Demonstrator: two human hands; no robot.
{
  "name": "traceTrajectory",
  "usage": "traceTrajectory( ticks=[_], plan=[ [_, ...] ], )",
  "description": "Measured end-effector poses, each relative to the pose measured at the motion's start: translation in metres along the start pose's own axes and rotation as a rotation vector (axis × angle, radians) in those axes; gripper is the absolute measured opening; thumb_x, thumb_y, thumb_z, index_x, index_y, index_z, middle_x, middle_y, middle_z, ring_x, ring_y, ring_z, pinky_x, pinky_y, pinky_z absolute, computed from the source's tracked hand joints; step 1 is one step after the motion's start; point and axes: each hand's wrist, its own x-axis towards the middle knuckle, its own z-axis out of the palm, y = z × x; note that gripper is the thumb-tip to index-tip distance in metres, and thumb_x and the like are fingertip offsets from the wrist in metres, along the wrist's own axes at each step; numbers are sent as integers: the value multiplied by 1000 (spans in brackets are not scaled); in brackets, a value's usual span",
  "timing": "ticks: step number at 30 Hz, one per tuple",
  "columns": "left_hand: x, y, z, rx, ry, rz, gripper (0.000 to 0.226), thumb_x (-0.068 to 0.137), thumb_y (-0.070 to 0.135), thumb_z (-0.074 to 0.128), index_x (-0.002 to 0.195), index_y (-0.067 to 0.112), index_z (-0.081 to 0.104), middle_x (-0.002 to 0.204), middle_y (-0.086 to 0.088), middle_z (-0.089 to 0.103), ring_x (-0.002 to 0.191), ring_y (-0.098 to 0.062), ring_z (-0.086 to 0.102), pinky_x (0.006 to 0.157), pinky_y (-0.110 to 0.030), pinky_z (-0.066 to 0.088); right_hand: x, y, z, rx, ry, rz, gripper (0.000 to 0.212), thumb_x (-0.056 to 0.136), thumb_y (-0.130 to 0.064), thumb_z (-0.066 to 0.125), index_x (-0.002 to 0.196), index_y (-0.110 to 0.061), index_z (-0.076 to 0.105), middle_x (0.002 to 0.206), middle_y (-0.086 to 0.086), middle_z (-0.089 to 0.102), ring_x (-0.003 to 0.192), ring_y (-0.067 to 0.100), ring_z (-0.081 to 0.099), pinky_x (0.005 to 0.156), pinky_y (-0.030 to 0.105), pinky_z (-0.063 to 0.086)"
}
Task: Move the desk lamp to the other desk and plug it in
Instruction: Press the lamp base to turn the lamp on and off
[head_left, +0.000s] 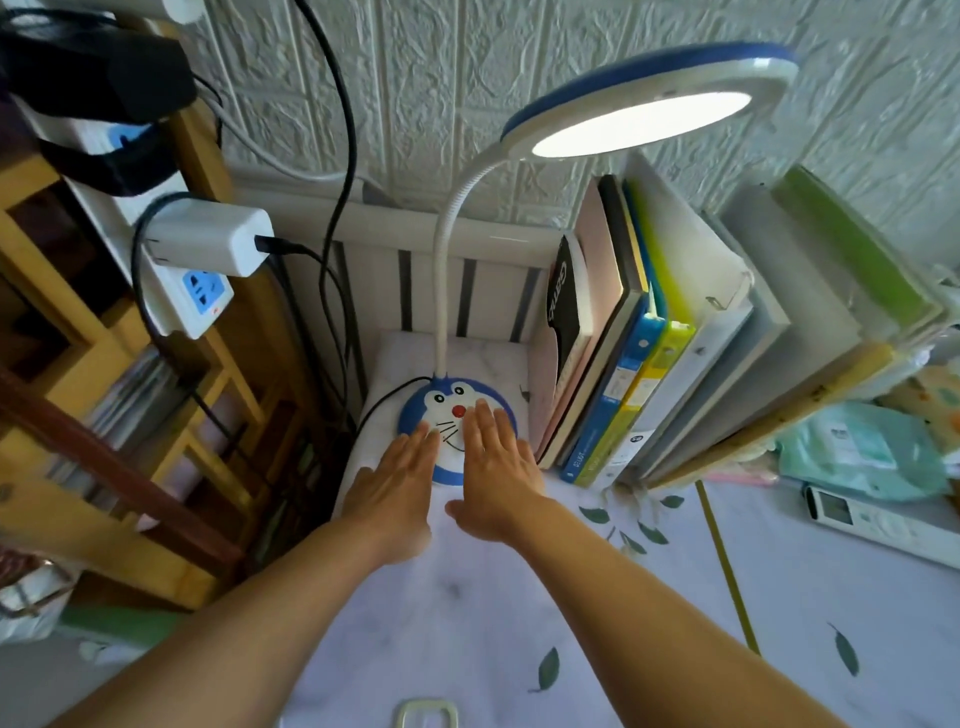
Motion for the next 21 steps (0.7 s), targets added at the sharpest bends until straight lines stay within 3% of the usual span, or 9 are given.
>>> traceTrajectory(
  ticks=[10, 17, 21],
  plan=[
    [18, 1, 10, 71, 23, -46, 89, 93, 24, 51, 145, 19, -21, 158, 0, -23, 146, -19, -11, 118, -42, 8, 18, 0, 1, -19, -7, -95, 105, 81, -23, 66, 147, -16, -15, 157, 4, -20, 144, 26, -18, 117, 44, -2],
    [18, -3, 17, 117, 94, -6, 85, 93, 27, 51, 147, 17, -14, 159, -1, -15, 147, -18, -2, 117, -39, 16, 20, 2, 8, -12, 75, -112, 107, 76, -28, 68, 147, -17, -11, 159, 0, -14, 145, 18, -14, 114, 34, -8],
    [16, -2, 8, 94, 43, -13, 86, 92, 23, 51, 147, 19, -14, 159, 1, -16, 147, -18, -3, 117, -41, 11, 19, -1, 6, -83, 71, -122, 109, 73, -25, 69, 148, -14, -10, 159, 4, -14, 146, 21, -12, 116, 34, -5]
  ],
)
